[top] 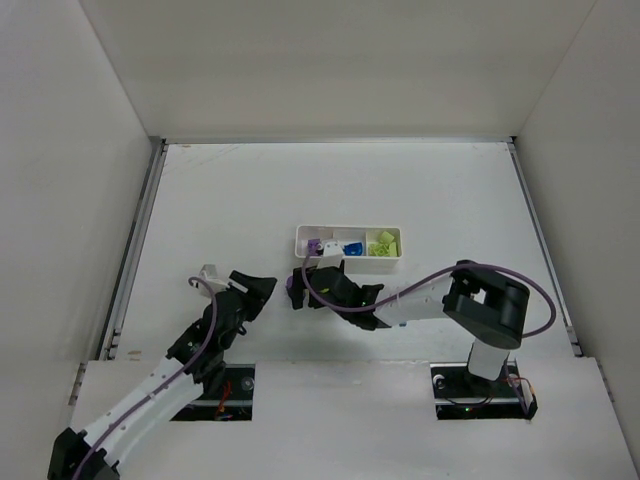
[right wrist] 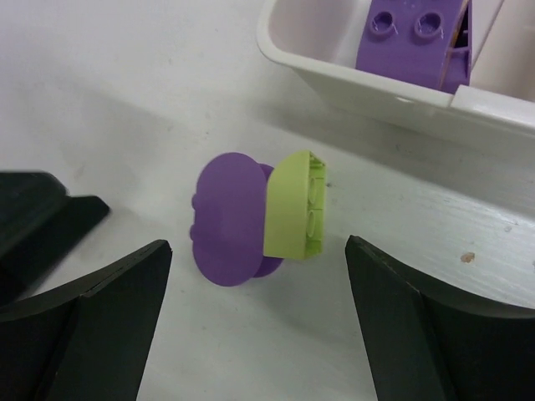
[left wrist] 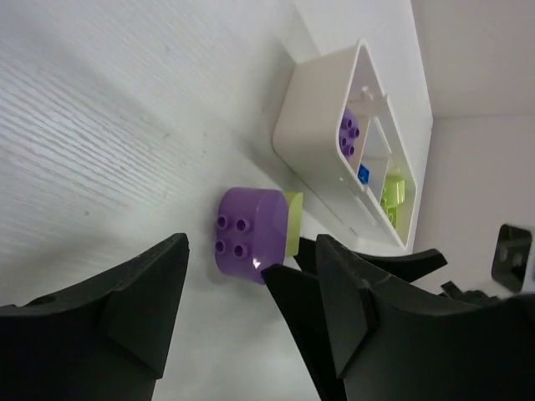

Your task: Sort the legos into containers by color

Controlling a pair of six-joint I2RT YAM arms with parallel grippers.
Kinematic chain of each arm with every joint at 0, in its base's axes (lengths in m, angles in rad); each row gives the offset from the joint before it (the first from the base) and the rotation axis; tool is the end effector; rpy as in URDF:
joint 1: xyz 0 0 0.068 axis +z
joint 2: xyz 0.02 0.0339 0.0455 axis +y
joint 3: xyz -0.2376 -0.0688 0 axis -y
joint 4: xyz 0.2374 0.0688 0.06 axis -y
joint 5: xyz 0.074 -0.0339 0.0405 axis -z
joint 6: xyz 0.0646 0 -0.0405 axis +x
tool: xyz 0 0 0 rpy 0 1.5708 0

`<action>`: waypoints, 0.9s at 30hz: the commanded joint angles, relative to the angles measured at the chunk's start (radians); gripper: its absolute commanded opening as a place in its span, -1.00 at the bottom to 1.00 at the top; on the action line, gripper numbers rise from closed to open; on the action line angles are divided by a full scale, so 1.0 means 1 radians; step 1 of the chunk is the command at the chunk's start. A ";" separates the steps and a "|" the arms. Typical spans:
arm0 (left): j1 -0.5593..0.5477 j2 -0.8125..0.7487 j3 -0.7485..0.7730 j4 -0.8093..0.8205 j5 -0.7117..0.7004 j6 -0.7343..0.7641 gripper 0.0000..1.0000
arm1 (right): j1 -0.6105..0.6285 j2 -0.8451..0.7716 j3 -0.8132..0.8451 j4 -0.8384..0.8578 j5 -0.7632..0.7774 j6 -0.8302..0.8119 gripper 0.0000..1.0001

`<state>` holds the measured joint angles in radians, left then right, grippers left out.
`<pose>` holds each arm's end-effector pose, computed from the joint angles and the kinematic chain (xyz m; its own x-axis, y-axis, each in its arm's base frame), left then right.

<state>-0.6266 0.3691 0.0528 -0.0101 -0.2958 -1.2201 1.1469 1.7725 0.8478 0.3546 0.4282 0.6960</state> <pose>0.1498 -0.0852 0.1389 -0.4060 -0.8151 -0.4132 -0.1280 0.4984 -0.8574 0.1767 0.3264 0.1212 -0.6098 0.0667 -0.7897 -0.3837 0.8471 0.3678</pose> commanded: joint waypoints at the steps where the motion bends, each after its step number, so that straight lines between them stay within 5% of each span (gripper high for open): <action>1: 0.047 -0.027 0.038 -0.076 -0.009 0.007 0.21 | 0.004 0.004 0.039 -0.028 0.040 -0.039 0.84; 12: 0.058 0.110 0.061 -0.002 0.080 0.033 0.23 | 0.018 0.097 0.149 -0.089 0.014 -0.127 0.75; 22: 0.055 0.068 0.068 -0.007 0.135 0.031 0.25 | 0.024 0.119 0.142 -0.102 0.033 -0.113 0.10; 27: 0.057 0.051 0.078 0.009 0.224 0.011 0.26 | 0.024 -0.010 0.056 -0.028 0.029 -0.101 0.05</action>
<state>-0.5678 0.4377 0.0818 -0.0422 -0.1459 -1.1980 1.1610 1.8572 0.9447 0.2752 0.4473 0.5842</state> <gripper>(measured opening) 0.626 0.682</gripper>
